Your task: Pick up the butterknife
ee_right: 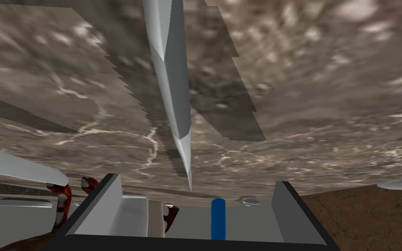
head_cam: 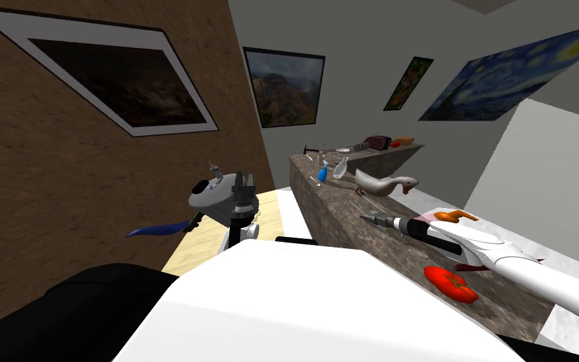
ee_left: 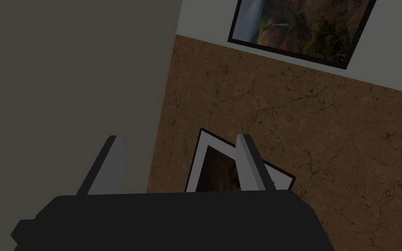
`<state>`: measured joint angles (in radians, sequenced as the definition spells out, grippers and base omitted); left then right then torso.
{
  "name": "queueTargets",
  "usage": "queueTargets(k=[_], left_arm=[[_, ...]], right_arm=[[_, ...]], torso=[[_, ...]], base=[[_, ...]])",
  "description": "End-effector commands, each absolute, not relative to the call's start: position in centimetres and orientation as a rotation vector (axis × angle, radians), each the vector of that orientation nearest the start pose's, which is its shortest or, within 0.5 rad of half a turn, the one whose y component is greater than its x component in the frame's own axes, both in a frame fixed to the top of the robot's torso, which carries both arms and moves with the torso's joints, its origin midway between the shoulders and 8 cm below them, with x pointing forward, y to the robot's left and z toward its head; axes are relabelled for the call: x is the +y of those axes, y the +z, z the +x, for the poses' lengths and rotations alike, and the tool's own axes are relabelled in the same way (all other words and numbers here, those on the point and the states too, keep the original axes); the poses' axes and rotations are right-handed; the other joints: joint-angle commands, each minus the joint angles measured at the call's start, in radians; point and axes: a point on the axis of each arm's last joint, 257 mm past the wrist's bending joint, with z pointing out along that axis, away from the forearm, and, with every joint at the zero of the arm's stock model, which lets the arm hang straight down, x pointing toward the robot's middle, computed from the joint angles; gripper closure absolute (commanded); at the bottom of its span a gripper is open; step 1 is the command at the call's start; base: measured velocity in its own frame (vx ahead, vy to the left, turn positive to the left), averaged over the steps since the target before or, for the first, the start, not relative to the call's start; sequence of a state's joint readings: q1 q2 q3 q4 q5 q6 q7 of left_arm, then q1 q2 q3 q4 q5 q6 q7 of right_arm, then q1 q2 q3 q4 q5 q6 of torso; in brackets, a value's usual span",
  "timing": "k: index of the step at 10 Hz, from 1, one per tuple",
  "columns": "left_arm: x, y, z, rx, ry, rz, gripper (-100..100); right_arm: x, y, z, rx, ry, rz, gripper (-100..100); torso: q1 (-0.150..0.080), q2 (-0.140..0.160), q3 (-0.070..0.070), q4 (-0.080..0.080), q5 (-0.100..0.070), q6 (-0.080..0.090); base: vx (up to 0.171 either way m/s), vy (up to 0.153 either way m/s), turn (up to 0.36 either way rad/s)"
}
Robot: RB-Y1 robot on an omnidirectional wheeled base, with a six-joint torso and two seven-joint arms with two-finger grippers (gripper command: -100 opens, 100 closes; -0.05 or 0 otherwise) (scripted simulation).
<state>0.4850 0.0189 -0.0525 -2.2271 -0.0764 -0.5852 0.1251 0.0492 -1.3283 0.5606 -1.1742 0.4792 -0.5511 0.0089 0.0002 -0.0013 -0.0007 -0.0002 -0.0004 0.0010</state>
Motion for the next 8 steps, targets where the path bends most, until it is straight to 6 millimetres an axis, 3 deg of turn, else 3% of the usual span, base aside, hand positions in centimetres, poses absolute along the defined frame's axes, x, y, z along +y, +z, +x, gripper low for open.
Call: queueTargets(k=[1, 5, 6, 7, 8], left_arm=[[24.7, 2.0, 34.4, 0.617, -1.445, -0.612, 0], [24.7, 2.0, 34.4, 0.618, -1.445, -0.612, 0], [24.7, 2.0, 34.4, 0.618, -1.445, -0.611, 0], [24.7, 2.0, 34.4, 0.618, -1.445, -0.612, 0], [24.7, 2.0, 34.4, 0.618, -1.445, -0.612, 0]], right_arm=[[-52.5, -34.3, 37.1, 2.325, 0.161, -0.382, -100], [-54.2, -35.2, 37.3, 2.334, 0.119, -0.283, -100], [-53.8, -34.9, 37.3, 2.333, 0.129, -0.305, -100], [-53.9, -34.9, 37.4, 2.333, 0.127, -0.300, 100], [-53.9, -34.9, 37.4, 2.333, 0.127, -0.300, 100]], torso=[[0.000, 0.000, 0.000, 0.000, 0.000, 0.000], [-0.002, 0.005, 0.003, 0.001, 0.000, 0.001], [-0.001, 0.005, 0.003, 0.001, 0.000, 0.000], [-0.001, 0.002, 0.002, 0.001, 0.000, 0.002], [-0.001, 0.000, 0.000, 0.000, 0.000, 0.002]], base=[[-0.091, -0.044, 0.325], [-0.106, -0.029, 0.212], [-0.047, -0.007, 0.062], [-0.008, -0.001, -0.013], [0.000, 0.000, 0.000]])
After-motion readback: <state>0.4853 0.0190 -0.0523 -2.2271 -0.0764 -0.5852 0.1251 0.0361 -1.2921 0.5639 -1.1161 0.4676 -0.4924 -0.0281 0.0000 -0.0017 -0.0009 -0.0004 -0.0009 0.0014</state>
